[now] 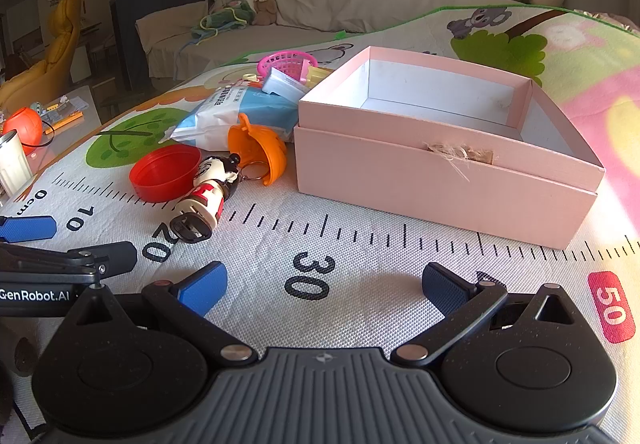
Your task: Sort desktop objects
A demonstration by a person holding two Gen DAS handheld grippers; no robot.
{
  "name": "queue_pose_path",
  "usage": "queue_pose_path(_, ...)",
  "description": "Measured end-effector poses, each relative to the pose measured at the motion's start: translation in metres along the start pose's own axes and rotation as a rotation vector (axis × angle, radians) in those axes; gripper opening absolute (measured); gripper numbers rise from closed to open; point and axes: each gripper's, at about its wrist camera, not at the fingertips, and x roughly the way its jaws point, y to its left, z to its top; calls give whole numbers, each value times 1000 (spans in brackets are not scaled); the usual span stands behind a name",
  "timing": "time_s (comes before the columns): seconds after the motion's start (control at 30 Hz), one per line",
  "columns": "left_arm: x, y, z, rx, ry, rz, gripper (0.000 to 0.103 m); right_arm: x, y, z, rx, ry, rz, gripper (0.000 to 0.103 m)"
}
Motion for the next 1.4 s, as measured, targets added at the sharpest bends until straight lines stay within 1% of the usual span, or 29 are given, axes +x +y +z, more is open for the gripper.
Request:
queue_pose_path(0.43, 1, 1, 0, -8, 2, 10, 103, 0, 0, 0, 0, 0, 0, 103)
queue_pose_path(0.63, 1, 1, 0, 0, 13, -2, 103, 0, -1, 1, 0, 1, 0, 103)
queue_pose_path(1.2, 0, 2, 1, 1, 15, -1, 103, 0, 0, 0, -1, 1, 0, 103)
queue_pose_path(1.27, 0, 3, 2, 1, 18, 2, 103, 2, -1, 2, -4, 10, 1, 103)
queue_pose_path(1.4, -1, 4, 2, 2, 19, 1, 103, 3, -1, 8, 4, 64, -4, 103)
